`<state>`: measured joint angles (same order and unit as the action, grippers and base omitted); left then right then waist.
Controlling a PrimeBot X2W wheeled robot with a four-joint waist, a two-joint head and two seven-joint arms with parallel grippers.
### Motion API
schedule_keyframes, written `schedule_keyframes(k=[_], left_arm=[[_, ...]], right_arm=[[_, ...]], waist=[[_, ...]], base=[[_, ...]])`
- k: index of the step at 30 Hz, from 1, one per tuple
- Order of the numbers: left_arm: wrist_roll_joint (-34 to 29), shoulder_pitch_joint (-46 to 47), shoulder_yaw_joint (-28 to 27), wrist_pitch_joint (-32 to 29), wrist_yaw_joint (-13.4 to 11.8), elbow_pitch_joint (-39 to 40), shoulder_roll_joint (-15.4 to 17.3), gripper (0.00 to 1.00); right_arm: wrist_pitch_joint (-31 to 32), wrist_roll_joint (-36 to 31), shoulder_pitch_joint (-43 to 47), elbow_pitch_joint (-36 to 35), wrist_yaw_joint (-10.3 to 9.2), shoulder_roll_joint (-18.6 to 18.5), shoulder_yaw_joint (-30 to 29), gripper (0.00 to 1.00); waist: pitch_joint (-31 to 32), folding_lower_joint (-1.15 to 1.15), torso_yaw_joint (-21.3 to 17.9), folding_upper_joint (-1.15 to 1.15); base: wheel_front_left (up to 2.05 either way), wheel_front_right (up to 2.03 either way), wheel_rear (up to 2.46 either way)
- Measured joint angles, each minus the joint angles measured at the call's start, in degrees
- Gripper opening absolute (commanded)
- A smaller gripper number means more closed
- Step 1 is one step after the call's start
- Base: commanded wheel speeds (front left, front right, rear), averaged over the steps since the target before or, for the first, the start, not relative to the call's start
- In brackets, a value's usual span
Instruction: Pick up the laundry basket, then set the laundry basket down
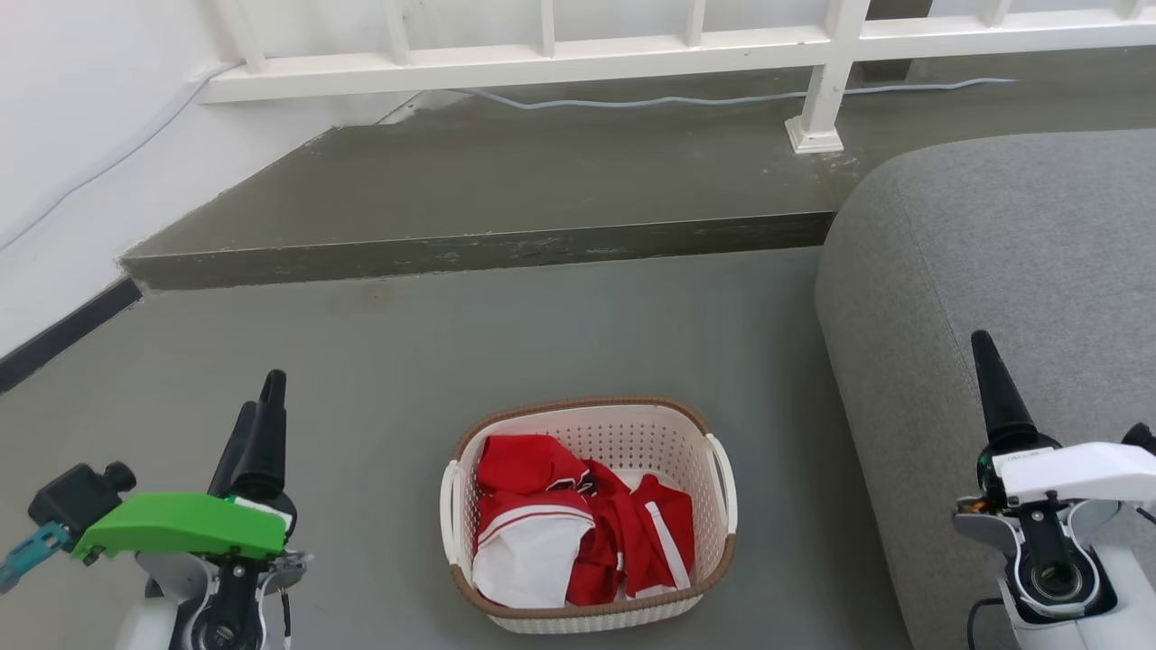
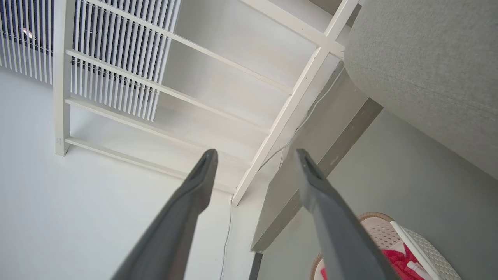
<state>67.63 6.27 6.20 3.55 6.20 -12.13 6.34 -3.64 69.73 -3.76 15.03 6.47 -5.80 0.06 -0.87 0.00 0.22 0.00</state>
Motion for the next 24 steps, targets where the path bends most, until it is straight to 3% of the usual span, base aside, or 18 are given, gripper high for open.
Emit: schedule_keyframes(k=[8,24], left_arm=[[-7.2,1.0,2.2,1.5,-1.7,0.8,0.8,1.00],[-24.6,2.3,8.0,4.9,-6.3,2.1,3.4,1.00]], right_arm=[[-1.4,-6.6,-0.6,-0.4,-0.62,-1.1,2.0,1.00],[-4.9,-25.9,-1.8,-0.5,-3.93,-4.8,8.6,1.00]], waist=[[-0.1,0.00,0.0,0.00],[-0.4,0.00,0.1,0.00]], base=[[0.00,0.00,0.00],[0.00,0.00,0.00]])
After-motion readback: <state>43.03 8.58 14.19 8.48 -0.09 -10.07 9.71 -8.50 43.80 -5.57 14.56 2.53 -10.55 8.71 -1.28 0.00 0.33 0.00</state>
